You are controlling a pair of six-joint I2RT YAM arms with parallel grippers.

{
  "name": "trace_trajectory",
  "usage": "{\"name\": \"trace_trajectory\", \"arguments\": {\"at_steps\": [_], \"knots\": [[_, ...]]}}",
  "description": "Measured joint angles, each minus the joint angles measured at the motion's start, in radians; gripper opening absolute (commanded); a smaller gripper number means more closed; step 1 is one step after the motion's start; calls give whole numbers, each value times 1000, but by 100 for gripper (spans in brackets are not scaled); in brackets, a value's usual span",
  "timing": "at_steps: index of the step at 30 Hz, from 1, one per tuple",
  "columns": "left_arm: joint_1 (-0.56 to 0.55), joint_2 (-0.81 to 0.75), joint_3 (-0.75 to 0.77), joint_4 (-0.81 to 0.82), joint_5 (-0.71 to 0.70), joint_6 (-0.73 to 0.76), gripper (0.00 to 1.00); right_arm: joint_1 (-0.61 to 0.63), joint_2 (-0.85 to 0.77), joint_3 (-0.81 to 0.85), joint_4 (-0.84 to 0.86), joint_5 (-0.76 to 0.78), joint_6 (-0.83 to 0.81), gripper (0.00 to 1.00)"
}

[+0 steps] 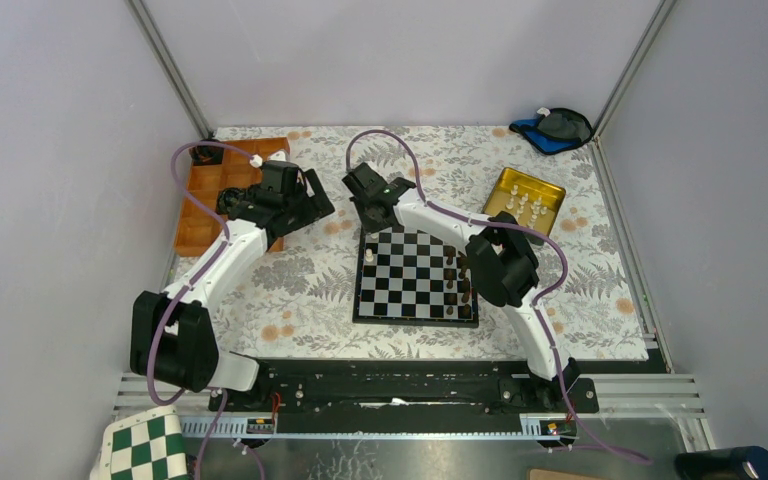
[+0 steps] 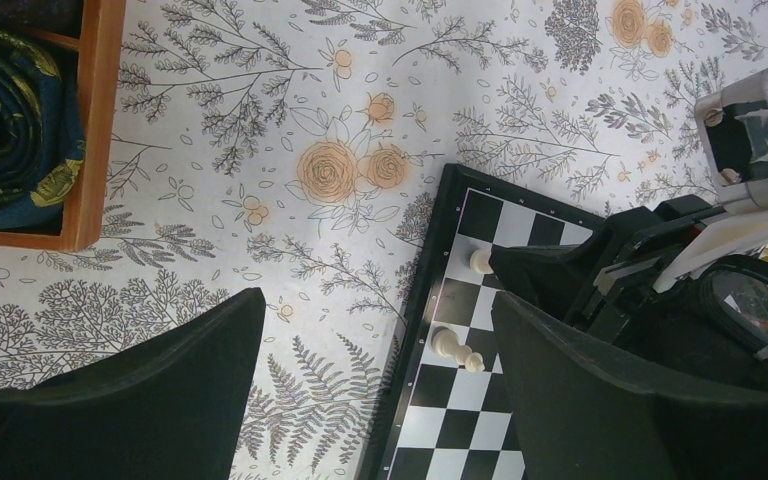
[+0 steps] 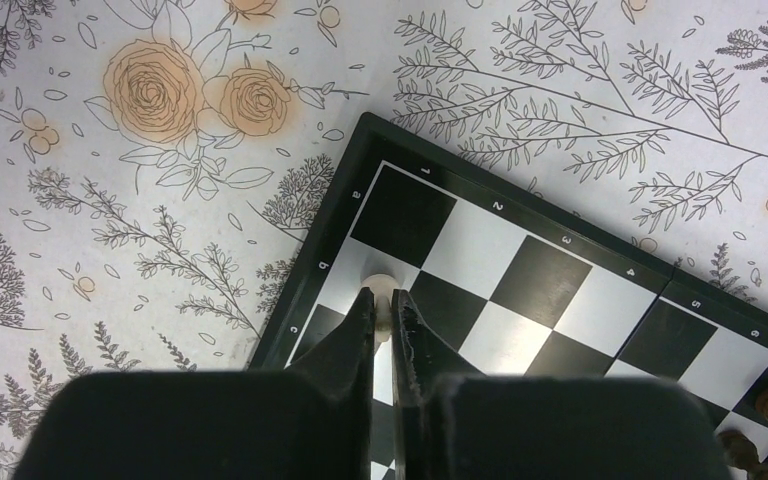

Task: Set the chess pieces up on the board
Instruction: Place the chess piece on the chessboard.

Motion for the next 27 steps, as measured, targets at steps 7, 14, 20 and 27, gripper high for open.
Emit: {"name": "trace_trajectory", "arguments": {"at_steps": [7,14,20,27], "knots": [[0,0,0,0,0,2,91,0,0,2,-5,-14,1,7],[0,0,0,0,0,3,91,0,0,2,-10,-19,2,9],[0,0,0,0,0,4,91,0,0,2,-13,-40,6,10],[0,0,0,0,1,6,91,0,1,3,-14,-40,8,20]]}}
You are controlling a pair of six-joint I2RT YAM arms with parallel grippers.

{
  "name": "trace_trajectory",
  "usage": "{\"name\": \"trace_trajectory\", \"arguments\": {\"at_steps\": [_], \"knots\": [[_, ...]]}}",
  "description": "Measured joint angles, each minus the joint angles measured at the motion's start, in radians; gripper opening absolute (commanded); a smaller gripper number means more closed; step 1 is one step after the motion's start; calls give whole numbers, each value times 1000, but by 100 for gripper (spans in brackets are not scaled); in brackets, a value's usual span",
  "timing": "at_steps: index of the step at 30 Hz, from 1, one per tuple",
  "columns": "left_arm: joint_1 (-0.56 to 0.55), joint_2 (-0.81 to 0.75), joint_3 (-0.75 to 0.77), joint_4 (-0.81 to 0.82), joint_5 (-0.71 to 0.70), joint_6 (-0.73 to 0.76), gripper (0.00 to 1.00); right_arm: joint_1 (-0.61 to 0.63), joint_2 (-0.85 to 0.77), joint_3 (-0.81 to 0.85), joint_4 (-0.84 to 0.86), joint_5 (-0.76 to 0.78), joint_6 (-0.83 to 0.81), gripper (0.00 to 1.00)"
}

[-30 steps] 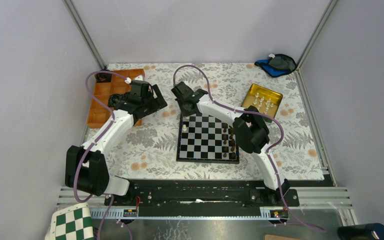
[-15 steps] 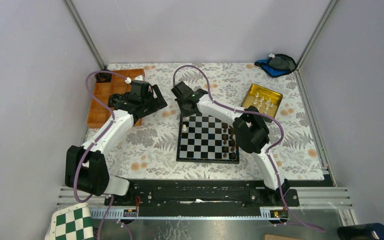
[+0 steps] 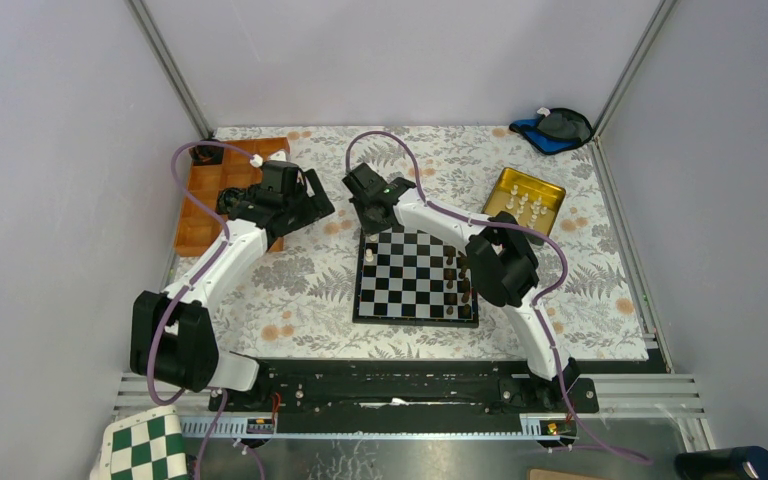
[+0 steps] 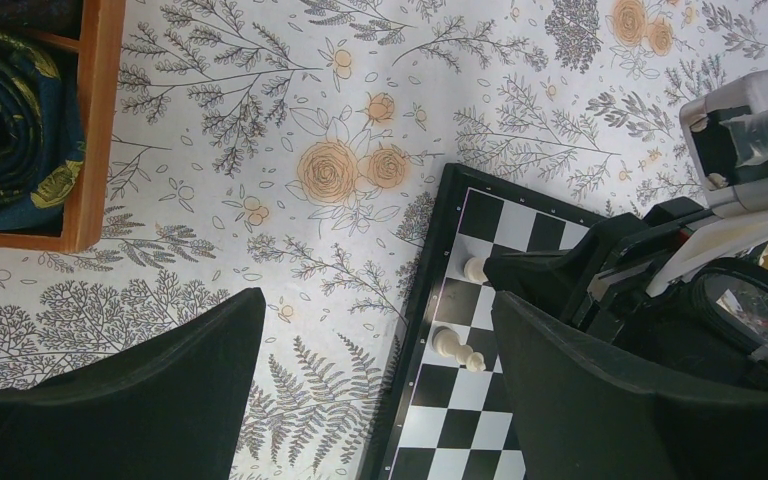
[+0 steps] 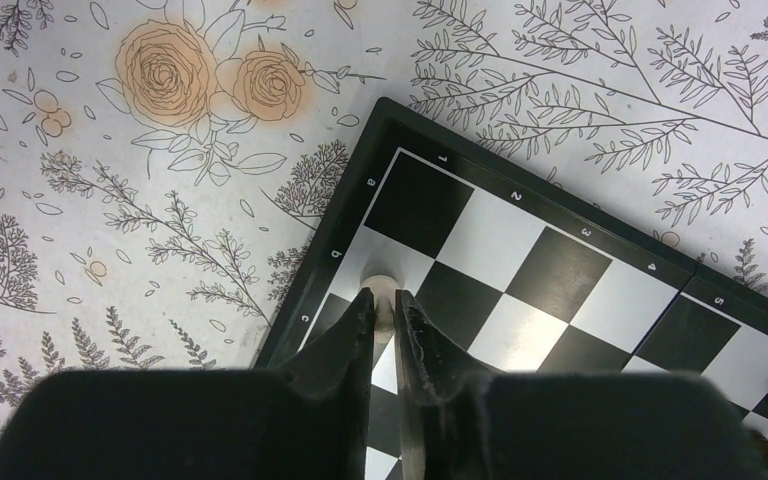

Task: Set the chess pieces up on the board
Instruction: Place the chess piece on the chessboard.

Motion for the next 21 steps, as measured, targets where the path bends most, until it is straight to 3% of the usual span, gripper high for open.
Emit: {"name": "trace_trajectory", "arguments": {"at_steps": [6,21], "knots": [[0,7,0,0,3,0,91,0,5,0,0,-1,1,35],[0,11,0,1,6,0,91,0,11,28,-11,-23,-5,41]]}}
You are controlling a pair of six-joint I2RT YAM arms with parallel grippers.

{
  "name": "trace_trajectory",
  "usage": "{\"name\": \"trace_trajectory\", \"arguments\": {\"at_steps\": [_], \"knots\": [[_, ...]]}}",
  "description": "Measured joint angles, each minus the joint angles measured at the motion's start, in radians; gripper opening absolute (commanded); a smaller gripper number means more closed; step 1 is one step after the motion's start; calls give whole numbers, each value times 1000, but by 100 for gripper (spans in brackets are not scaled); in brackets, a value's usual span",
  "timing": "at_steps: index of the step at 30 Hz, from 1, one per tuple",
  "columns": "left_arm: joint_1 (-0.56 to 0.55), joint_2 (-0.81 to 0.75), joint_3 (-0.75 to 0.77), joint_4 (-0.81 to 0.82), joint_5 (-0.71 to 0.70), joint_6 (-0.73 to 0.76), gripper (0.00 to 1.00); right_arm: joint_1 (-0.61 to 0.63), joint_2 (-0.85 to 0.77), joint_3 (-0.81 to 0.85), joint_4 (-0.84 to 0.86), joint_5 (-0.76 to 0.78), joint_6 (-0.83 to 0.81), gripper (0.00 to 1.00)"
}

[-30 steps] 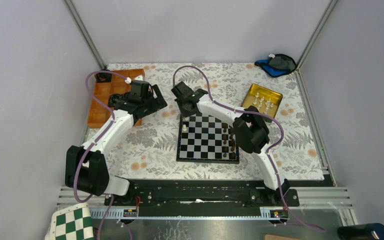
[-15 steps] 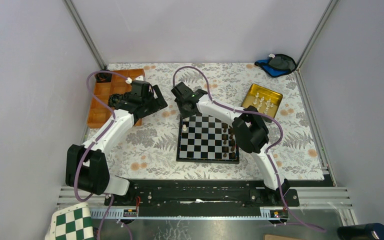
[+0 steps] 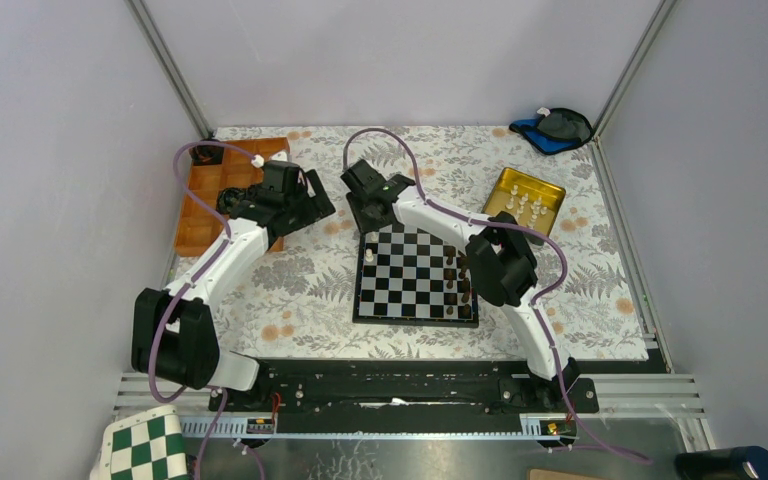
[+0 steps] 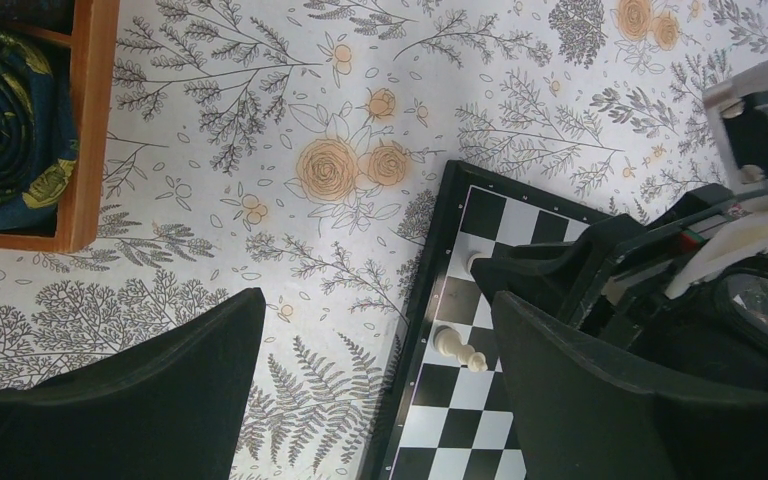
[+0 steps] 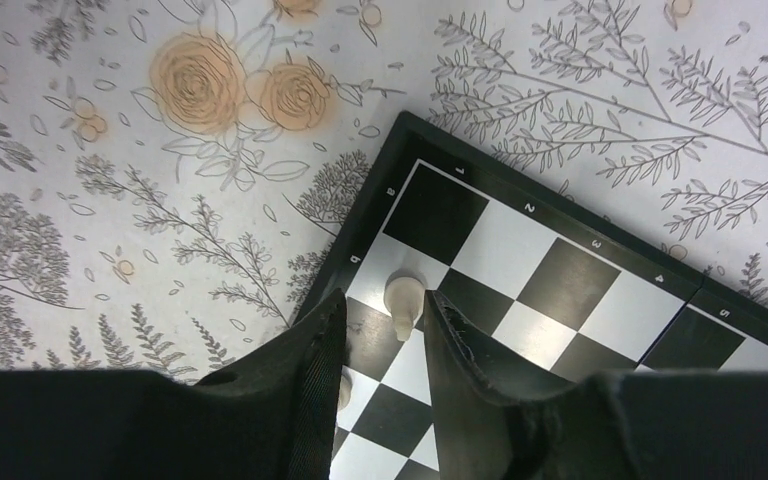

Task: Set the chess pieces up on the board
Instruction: Place the chess piece on the chessboard.

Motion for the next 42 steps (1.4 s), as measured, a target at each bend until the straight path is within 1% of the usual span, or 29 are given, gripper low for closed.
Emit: {"name": "trace_trajectory", "arguments": {"at_steps": [7,19,42], "knots": [[0,5,6,1,1,0,91,0,0,32,-11,4,-6,41],[0,5,6,2,2,0,91,-1,0,-50,-13,30,10,41],[0,5,6,2,8,21,91,-3,0,-47,14,-39,40,41]]}}
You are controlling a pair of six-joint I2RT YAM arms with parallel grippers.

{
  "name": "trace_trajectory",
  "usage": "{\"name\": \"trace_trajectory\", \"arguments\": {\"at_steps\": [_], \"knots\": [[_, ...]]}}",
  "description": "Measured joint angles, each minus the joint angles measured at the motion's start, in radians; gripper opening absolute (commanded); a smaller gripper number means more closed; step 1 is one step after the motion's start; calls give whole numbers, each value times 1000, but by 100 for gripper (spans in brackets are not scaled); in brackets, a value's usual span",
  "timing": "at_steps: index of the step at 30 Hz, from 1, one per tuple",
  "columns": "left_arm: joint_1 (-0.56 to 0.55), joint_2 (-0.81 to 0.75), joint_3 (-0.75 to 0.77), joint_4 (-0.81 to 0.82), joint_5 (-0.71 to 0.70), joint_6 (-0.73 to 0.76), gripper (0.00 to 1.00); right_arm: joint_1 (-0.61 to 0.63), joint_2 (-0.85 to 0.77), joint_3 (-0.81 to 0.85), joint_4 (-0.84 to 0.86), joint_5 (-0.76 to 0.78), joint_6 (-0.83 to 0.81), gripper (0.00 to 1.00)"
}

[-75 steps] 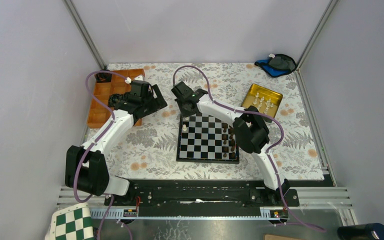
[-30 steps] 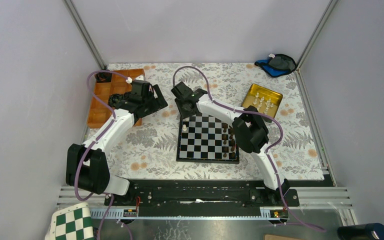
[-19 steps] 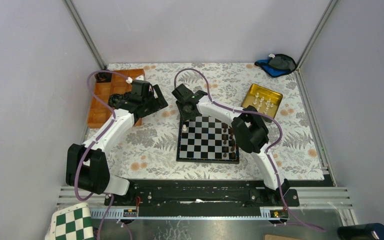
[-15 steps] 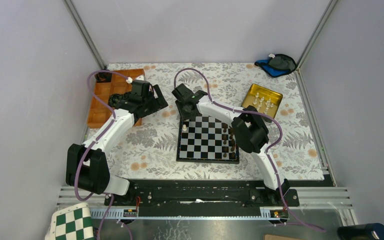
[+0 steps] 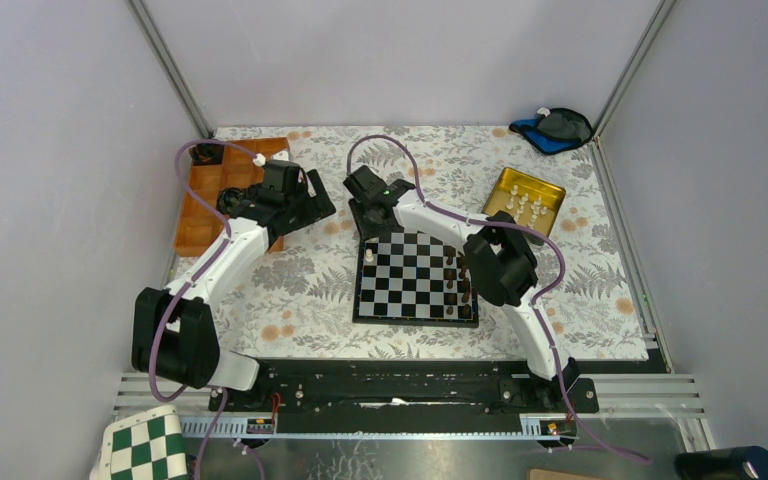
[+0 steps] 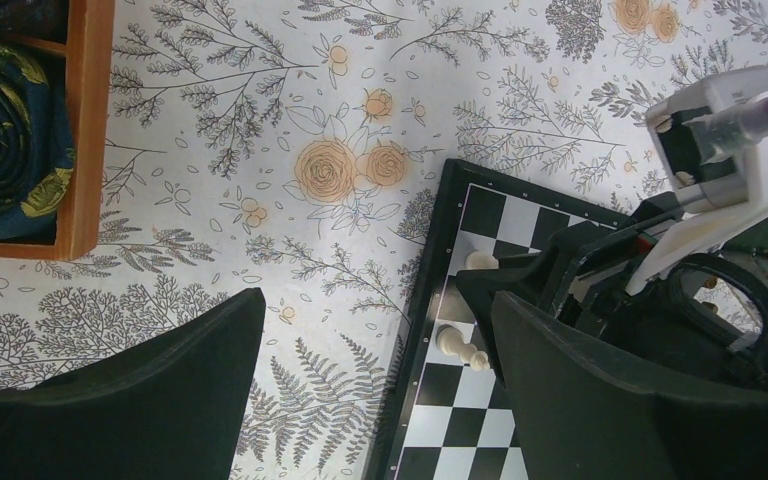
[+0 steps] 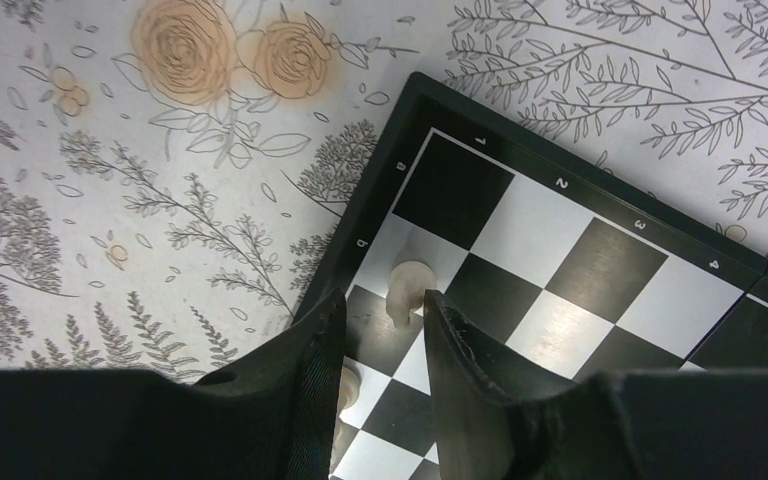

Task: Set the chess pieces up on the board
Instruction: Place the chess piece on the chessboard.

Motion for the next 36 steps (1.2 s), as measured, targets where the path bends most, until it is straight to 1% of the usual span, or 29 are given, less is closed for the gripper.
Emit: {"name": "trace_trajectory", "arguments": {"at_steps": [9,23,30,32,36], "knots": [[0,4,0,0,0,5,91,0,0,39,0,-15,2,41],[0,10,2,0,0,5,91,-2,0,40,-3,5,-13,42],[0,11,42,-4,-1,5,91,-24,0,89,-11,23,-30,42],[0,11,56,-3,-3,6,91,-35,0,105,-11,35,-33,43],[0,13,82,-4,-13,6,92,-75,-10,113,-14,69,-39,49]]}}
